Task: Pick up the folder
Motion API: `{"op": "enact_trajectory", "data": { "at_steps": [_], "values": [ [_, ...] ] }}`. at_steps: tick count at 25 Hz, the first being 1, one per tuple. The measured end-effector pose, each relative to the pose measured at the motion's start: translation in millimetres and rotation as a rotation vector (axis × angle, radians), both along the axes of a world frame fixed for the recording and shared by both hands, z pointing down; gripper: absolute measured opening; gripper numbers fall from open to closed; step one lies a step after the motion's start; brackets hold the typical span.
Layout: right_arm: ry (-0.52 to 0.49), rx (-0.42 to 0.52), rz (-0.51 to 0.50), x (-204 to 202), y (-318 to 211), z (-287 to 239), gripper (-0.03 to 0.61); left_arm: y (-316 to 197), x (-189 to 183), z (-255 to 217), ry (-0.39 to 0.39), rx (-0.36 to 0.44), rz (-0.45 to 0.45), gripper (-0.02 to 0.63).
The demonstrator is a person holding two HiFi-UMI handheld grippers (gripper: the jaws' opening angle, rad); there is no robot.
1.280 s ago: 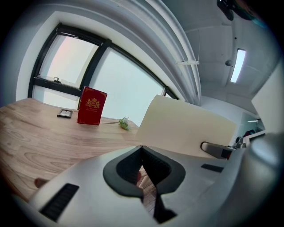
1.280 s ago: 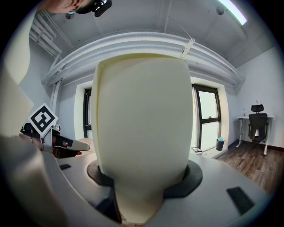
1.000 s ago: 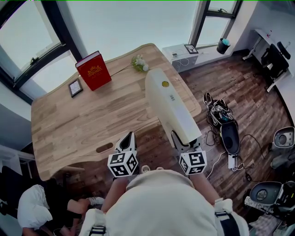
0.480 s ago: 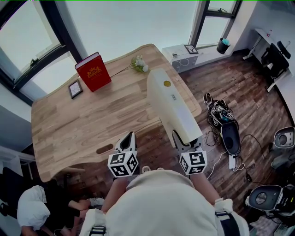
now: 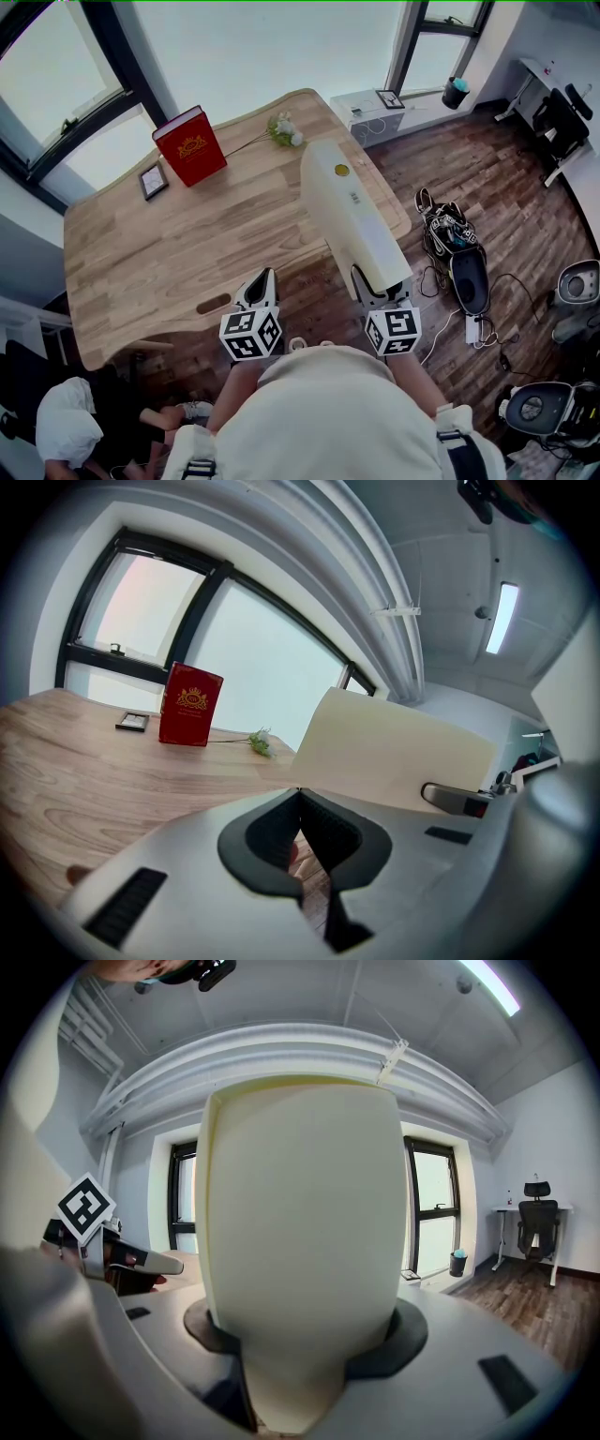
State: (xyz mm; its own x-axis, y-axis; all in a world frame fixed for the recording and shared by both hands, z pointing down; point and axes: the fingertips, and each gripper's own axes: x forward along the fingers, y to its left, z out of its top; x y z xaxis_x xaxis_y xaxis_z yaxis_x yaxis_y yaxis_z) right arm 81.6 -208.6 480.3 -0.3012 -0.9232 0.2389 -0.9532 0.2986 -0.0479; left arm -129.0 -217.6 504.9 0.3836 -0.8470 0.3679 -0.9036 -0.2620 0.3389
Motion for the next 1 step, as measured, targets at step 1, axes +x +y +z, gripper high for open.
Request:
{"op": "enact_trajectory", "data": {
  "at_steps": [1],
  "values": [
    [-0.001, 0.000, 0.001, 0.0, -0.7, 0.0, 0.282, -0.6, -0.1, -0.1, 0.001, 0.000, -0.001, 0.021]
  ]
}}
